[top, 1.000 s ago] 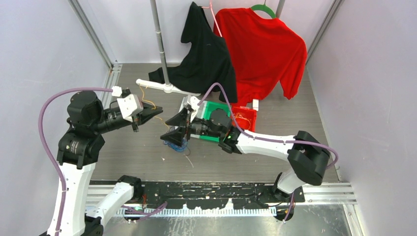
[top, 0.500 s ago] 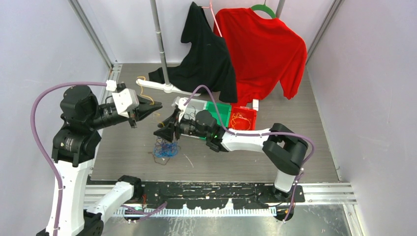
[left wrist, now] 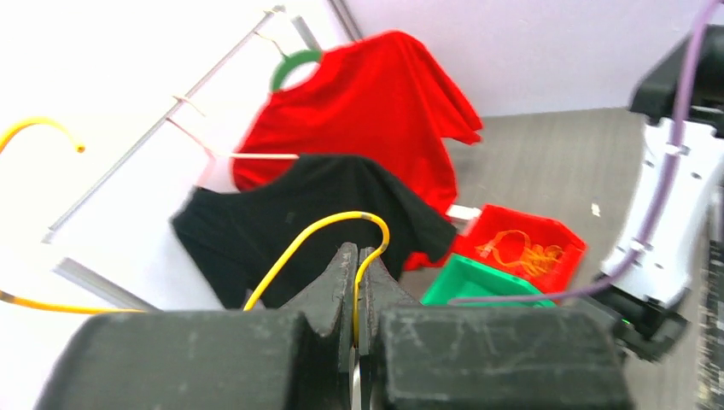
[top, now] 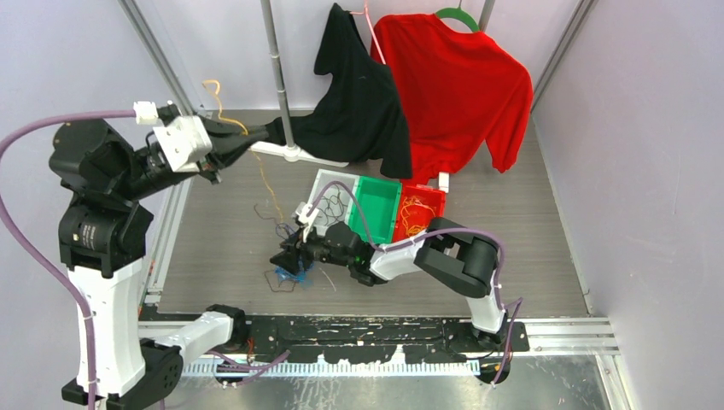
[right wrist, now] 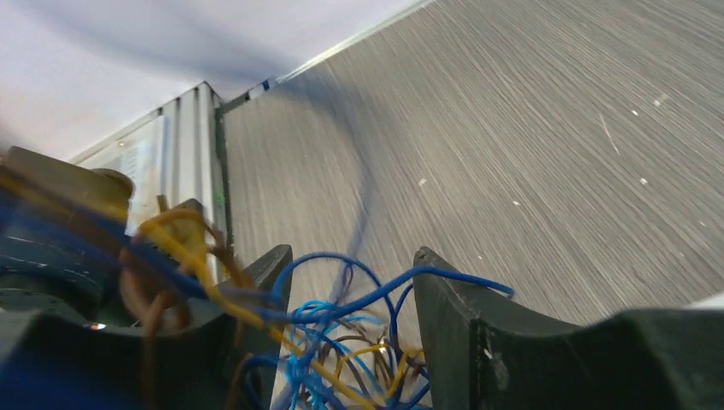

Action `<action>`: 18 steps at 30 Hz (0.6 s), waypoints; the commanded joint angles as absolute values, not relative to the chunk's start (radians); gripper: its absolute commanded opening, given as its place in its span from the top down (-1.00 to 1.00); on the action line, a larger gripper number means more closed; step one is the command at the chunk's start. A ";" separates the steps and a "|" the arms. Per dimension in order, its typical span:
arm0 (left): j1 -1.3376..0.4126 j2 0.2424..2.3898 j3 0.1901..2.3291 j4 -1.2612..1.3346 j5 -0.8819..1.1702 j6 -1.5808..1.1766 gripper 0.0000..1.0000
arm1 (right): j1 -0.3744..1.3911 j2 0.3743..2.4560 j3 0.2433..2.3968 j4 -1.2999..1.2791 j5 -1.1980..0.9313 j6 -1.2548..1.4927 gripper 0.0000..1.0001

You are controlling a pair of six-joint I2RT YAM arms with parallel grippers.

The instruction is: Untangle the cables

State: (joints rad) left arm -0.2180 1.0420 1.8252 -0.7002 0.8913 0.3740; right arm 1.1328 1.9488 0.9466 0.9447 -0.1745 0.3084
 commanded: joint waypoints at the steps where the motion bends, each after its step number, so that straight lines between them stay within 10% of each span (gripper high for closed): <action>1: -0.221 1.081 1.948 -0.515 0.791 0.390 1.00 | 1.132 1.963 0.923 1.058 -0.083 0.293 -0.20; 18: -0.222 1.162 2.049 0.148 0.321 0.604 1.00 | 1.135 2.040 0.886 1.089 -0.031 0.350 -0.25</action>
State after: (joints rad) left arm -0.2188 1.1385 1.9942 -0.1699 0.4976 0.5179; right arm 1.1324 2.0209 0.8917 1.0313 -0.0528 0.3309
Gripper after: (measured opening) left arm 0.009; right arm 0.622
